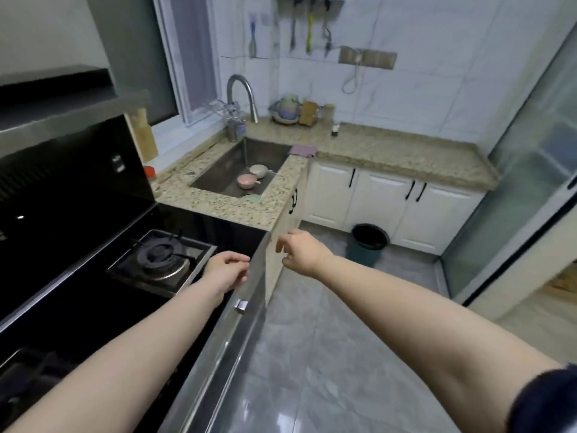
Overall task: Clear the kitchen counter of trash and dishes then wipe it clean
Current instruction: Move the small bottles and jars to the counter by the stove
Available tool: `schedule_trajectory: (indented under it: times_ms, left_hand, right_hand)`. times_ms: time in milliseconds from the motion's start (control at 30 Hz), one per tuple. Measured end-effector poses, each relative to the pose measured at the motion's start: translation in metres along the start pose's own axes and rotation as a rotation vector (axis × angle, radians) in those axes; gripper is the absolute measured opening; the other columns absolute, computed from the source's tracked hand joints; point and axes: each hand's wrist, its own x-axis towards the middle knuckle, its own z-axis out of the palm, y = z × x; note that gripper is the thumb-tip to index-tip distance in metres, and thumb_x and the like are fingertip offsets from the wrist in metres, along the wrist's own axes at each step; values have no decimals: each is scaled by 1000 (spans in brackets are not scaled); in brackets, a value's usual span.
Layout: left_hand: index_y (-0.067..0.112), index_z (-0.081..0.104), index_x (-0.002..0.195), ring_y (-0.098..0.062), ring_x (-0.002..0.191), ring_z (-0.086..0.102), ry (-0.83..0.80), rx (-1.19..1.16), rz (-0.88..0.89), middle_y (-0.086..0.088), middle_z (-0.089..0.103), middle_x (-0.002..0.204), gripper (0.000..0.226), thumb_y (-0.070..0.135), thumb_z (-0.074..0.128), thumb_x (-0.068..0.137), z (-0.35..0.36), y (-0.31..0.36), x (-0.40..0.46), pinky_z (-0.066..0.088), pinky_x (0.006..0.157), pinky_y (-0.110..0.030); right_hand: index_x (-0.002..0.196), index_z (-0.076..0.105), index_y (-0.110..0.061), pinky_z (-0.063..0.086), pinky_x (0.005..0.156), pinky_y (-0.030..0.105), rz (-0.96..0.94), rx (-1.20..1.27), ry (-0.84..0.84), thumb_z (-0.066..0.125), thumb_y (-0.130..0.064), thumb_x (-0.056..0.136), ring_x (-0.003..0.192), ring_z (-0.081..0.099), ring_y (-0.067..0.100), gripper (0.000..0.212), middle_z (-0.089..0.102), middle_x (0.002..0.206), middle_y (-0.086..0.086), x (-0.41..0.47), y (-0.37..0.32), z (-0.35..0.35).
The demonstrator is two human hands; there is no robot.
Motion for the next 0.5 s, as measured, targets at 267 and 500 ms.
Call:
schedule_trajectory:
  times_ms: [267,500]
  left_hand:
    - [9,63,81,-10,54,61,-166,47,-58,-9,61,73,19,-5,57,92,123,9,46,53,52,-17]
    - [15,62,77,-11,61,58,-256,137,-122,-5,61,71,23,-1,57,92,192,19,131,48,44,-12]
  right_hand:
    - [118,62,-18,45,79,29,171,31,21,61,-16,86,108,57,25,32,54,116,8,-12,120,-15]
    - [132,54,-26,44,86,36,288,-167,-121,59,-20,90,116,54,27,42,53,127,4,0,189,0]
